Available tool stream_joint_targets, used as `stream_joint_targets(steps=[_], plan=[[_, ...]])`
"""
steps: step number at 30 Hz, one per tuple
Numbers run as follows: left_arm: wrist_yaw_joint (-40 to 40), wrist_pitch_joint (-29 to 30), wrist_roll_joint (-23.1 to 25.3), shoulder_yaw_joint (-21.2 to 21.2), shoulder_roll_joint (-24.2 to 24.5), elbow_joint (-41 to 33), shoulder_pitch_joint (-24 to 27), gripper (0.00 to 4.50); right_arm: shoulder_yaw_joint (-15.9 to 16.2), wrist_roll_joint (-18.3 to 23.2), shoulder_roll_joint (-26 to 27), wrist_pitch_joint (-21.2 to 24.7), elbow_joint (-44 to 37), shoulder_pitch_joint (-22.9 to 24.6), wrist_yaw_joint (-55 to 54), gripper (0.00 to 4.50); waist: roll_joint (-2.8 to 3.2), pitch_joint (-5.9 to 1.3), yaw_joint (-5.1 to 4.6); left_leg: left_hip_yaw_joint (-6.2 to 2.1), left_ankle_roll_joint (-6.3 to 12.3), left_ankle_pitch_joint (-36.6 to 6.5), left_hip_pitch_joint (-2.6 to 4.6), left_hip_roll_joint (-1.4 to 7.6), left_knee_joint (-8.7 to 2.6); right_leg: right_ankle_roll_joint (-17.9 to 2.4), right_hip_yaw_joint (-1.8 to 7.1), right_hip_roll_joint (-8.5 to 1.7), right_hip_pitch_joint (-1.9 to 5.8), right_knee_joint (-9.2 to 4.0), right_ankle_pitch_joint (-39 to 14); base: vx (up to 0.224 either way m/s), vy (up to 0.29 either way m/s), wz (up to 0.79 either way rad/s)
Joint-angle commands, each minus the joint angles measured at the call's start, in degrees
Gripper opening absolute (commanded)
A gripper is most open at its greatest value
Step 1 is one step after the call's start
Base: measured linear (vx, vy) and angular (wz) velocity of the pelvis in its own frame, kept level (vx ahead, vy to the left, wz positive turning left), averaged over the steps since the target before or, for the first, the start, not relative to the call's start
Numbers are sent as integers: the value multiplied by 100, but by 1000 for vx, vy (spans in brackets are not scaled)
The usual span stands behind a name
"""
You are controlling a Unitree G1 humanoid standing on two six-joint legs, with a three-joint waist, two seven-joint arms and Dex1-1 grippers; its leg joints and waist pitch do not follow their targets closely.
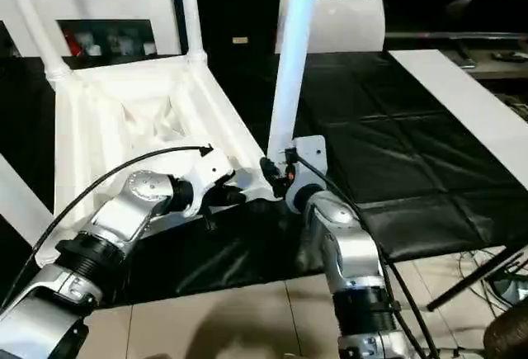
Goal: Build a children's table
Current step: Rotate leg to tighten
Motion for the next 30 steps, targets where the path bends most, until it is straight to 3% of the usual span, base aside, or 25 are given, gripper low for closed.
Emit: stream_joint_targets(steps=[1,5,8,9,11,12,15,19,23,30], plan=[[-174,-655,-115,43,38,-169,-119,0,578,283,-74,53,-243,306,891,299,8,-318,55,-52,62,-1004,-10,120,-385,-992,280,-415,261,-521,-728,0,0,0],[-475,-798,-184,45,227,-140,-59,0,544,339,-461,-16,-403,431,1251,335,17,-316,69,-38,96,-960,0,138,-387,-1048,279,-411,249,-497,-584,0,0,0],[-1273,-1291,-324,-34,575,-43,20,0,560,433,-1310,-228,-584,524,2317,352,31,-304,101,-39,110,-1069,2,142,-385,-1045,283,-421,260,-523,-760,0,0,0],[-1696,-1422,-454,-53,686,-52,54,0,563,434,-1661,-322,-575,520,2768,367,11,-310,118,-29,146,-1054,-4,152,-378,-1067,289,-427,256,-511,-683,0,0,0],[-1847,-1469,-498,-63,721,-53,62,0,565,433,-1783,-339,-566,516,2922,386,16,-312,131,-28,166,-1029,-3,151,-375,-1133,278,-428,246,-501,-634,0,0,0],[-2158,-1585,-493,-148,835,-20,45,0,608,423,-2066,-496,-523,495,3334,388,-8,-316,132,-27,183,-1032,1,160,-377,-1148,274,-429,246,-503,-633,0,0,0],[-2524,-1715,-498,-241,947,30,14,0,670,387,-2355,-750,-413,435,3777,388,-4,-314,199,-14,230,-930,8,177,-363,-1246,275,-436,234,-474,-445,0,0,0],[-3178,-2013,-505,-419,1077,167,-95,0,819,630,-2737,-968,-252,312,4760,388,-8,-320,279,-7,312,-937,20,186,-350,-1318,270,-447,235,-460,-406,0,0,0],[-3571,-2277,-453,-538,1131,284,-189,0,968,663,-2862,-1149,-116,201,5298,370,-30,-324,321,-4,330,-883,15,203,-347,-1340,260,-458,237,-440,-379,0,0,0],[-3916,-2458,-396,-697,1137,343,-270,0,1092,794,-2791,-1077,125,-10,5700,292,-33,-340,402,3,318,-794,23,214,-340,-1413,245,-459,231,-407,-255,0,0,0]])
